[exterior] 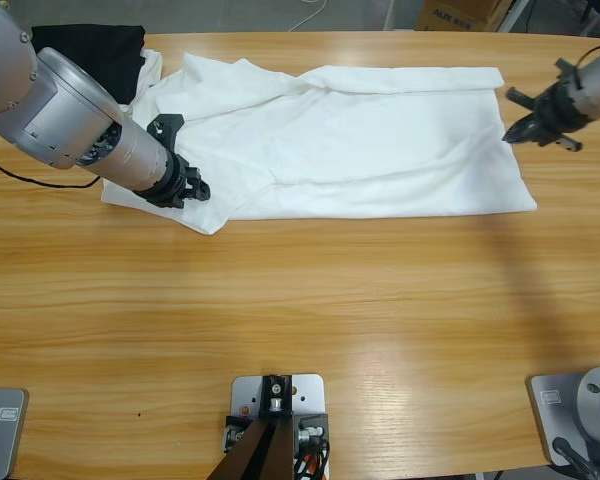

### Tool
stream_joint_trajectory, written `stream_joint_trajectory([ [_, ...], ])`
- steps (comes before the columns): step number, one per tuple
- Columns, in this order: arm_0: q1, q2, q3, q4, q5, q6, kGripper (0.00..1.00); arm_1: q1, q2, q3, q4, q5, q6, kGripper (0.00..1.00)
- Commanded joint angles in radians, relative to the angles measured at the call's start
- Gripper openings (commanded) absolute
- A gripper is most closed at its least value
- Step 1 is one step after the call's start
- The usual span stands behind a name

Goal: Fold clothes

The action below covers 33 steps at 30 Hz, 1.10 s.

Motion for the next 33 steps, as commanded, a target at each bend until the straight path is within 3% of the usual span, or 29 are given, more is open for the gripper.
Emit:
stream_joint_trajectory([
  [1,0.018,0.029,-0.016,0.012,-0.005,-0.010,0.526,-0.014,-0.047,0.155,0.015,0.068,-0.063,0.977],
  [6,0.018,0.027,-0.019,0.021,-0.005,-0.010,0.526,-0.089,-0.025,0.160,-0.008,0.074,-0.107,0.973],
  [13,0.018,0.034,-0.029,0.025,-0.007,-0.010,0.526,-0.097,-0.022,0.163,-0.025,0.084,-0.131,0.956],
  [22,0.018,0.040,-0.033,0.026,-0.008,-0.010,0.526,-0.097,-0.016,0.218,-0.098,0.178,-0.144,0.605],
  [33,0.018,0.050,-0.042,0.026,-0.008,-0.010,0.526,-0.097,-0.016,0.239,-0.134,0.173,-0.151,0.607],
])
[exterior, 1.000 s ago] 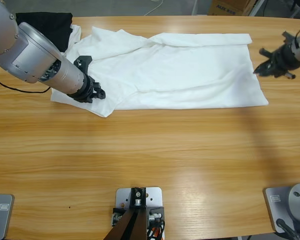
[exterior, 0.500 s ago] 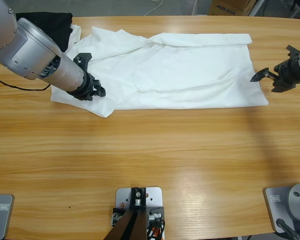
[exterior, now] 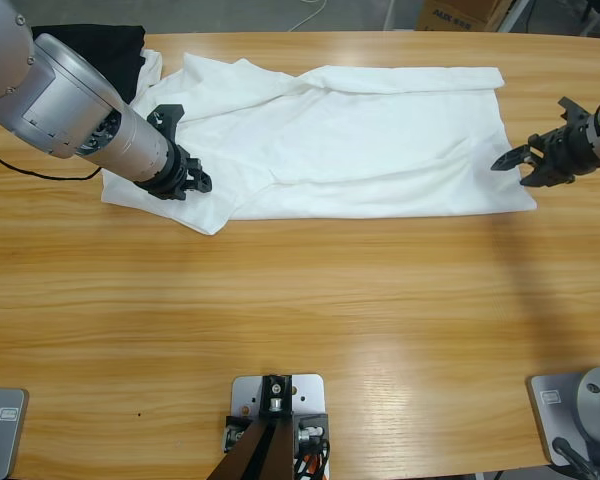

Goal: Fold clothes

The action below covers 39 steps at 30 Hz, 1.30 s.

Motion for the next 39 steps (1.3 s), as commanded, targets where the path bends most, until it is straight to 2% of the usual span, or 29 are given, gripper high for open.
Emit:
stream_joint_trajectory([
  [1,0.010,0.051,-0.010,0.014,-0.008,-0.008,0.526,-0.010,0.032,0.027,-0.020,0.014,-0.018,0.601],
  [2,0.010,0.055,-0.010,0.014,-0.008,-0.008,0.526,-0.010,0.033,0.029,-0.020,0.014,-0.021,0.509],
  [5,0.010,0.066,-0.010,0.010,-0.008,-0.008,0.526,-0.010,0.033,0.040,-0.020,0.012,-0.025,0.113],
  [9,0.010,0.082,-0.010,0.010,-0.006,-0.006,0.526,-0.010,0.037,0.048,-0.019,0.010,-0.025,0.000],
  [13,0.010,0.101,-0.021,0.010,-0.005,0.001,0.499,-0.010,0.034,0.049,-0.019,0.009,-0.025,0.000],
  [14,0.010,0.107,-0.025,0.010,-0.006,0.002,0.416,-0.010,0.037,0.051,-0.019,0.011,-0.026,0.000],
  [16,0.010,0.109,-0.026,0.010,-0.007,0.003,0.135,-0.010,0.037,0.055,-0.020,0.012,-0.027,0.000],
  [17,0.009,0.107,-0.024,0.010,-0.007,0.003,0.030,-0.010,0.036,0.055,-0.020,0.013,-0.028,0.000],
  [18,0.009,0.105,-0.022,0.011,-0.007,0.003,0.000,-0.010,0.037,0.055,-0.020,0.015,-0.031,0.000],
  [22,0.009,0.101,-0.019,0.014,-0.007,0.003,0.000,-0.010,0.023,0.055,-0.008,0.006,-0.032,0.000],
  [28,0.009,0.102,-0.019,0.013,-0.007,-0.005,0.000,-0.010,-0.078,0.052,0.113,-0.109,0.035,0.000],
  [39,0.009,0.108,-0.019,0.011,-0.010,-0.009,0.000,-0.010,-0.068,-0.001,0.274,-0.212,0.083,0.000],
])
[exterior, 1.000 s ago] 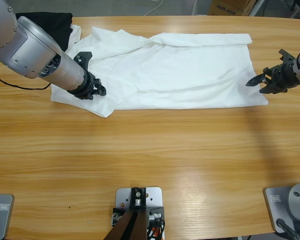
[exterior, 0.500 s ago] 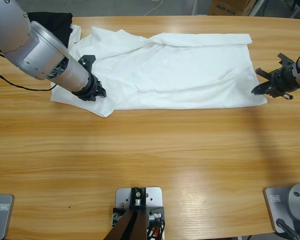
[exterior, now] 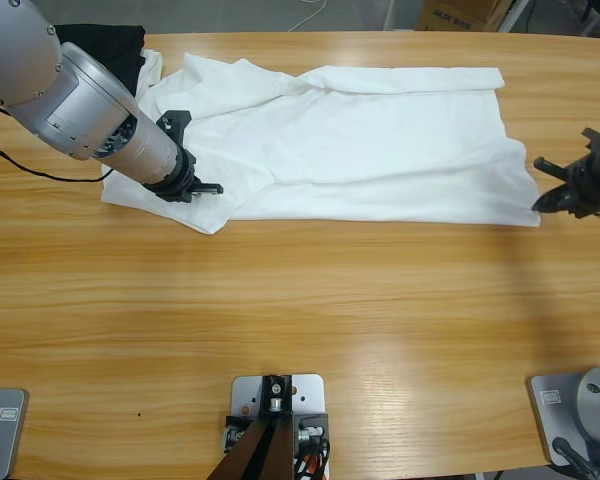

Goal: Fold clothes

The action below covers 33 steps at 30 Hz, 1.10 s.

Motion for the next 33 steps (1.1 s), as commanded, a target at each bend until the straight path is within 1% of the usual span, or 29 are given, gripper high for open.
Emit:
stream_joint_trajectory([
  [1,0.009,0.065,0.001,0.008,-0.010,-0.009,0.000,-0.010,-0.008,-0.041,0.114,-0.067,0.021,0.000],
  [5,0.009,0.068,-0.003,0.007,-0.010,-0.009,0.000,-0.010,0.009,-0.042,0.122,-0.087,0.024,0.000],
  [9,0.009,0.069,-0.005,0.007,-0.010,-0.009,0.000,-0.010,0.053,-0.065,0.171,-0.082,0.051,0.000],
  [10,0.009,0.070,-0.004,0.007,-0.010,-0.009,0.000,-0.009,0.074,-0.074,0.202,-0.097,0.079,0.227],
  [11,0.009,0.072,-0.004,0.007,-0.011,-0.009,0.000,-0.007,0.090,-0.089,0.234,-0.126,0.109,0.773],
  [12,0.009,0.072,-0.004,0.007,-0.011,-0.009,0.000,-0.007,0.090,-0.100,0.252,-0.150,0.129,0.976],
  [13,0.008,0.072,-0.005,0.007,-0.011,-0.010,0.000,-0.006,0.071,-0.105,0.264,-0.183,0.155,1.000],
  [14,0.007,0.071,-0.005,0.007,-0.011,-0.011,0.000,-0.001,0.036,-0.107,0.264,-0.204,0.164,1.000],
  [15,0.007,0.070,-0.003,0.007,-0.011,-0.011,0.000,0.002,-0.006,-0.107,0.246,-0.199,0.162,1.000],
  [18,0.007,0.070,-0.001,0.007,-0.011,-0.011,0.000,0.009,-0.065,-0.146,0.197,-0.124,0.101,1.000],
  [19,0.007,0.070,-0.002,0.007,-0.011,-0.011,0.000,0.013,-0.060,-0.161,0.171,-0.078,0.058,0.957],
  [20,0.007,0.070,-0.005,0.007,-0.011,-0.011,0.000,0.027,-0.049,-0.173,0.152,-0.039,0.017,0.728],
  [21,0.007,0.070,-0.006,0.008,-0.012,-0.011,0.000,0.049,-0.037,-0.178,0.129,-0.001,-0.027,0.411],
  [22,0.007,0.069,-0.008,0.010,-0.012,-0.011,0.000,0.078,-0.023,-0.180,0.118,0.014,-0.047,0.140],
  [23,0.007,0.068,-0.008,0.011,-0.011,-0.011,0.000,0.105,-0.010,-0.179,0.110,0.021,-0.058,0.000],
  [27,0.007,0.067,-0.007,0.015,-0.012,-0.011,0.000,0.185,-0.003,-0.173,0.050,0.056,-0.061,0.000],
  [33,0.008,0.078,-0.019,0.014,-0.014,-0.016,0.000,0.265,0.074,-0.173,0.001,0.101,-0.049,0.000],
])
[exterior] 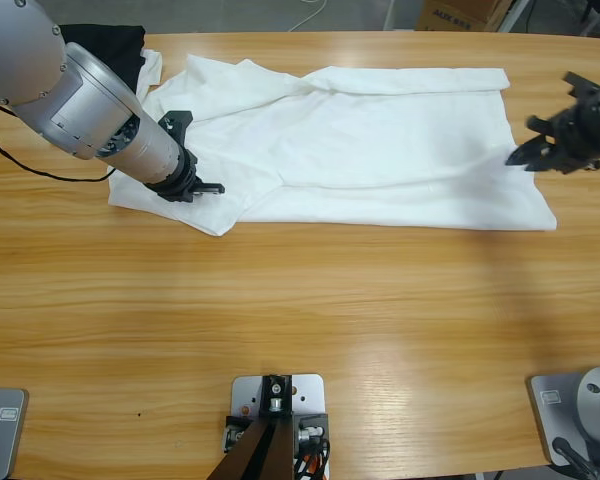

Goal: Fold clothes

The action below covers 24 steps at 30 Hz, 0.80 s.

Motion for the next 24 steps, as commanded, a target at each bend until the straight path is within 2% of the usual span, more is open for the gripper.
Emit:
stream_joint_trajectory([
  [1,0.008,0.069,-0.011,0.011,-0.012,-0.013,0.000,0.100,0.122,0.001,-0.068,0.064,0.006,0.000],
  [9,0.010,0.077,-0.011,0.011,-0.012,-0.013,0.000,0.178,0.185,0.002,-0.098,0.085,0.038,0.000],
  [24,0.010,0.062,0.004,0.011,-0.012,-0.015,0.000,0.121,0.333,-0.173,-0.113,0.062,0.031,0.000],
])
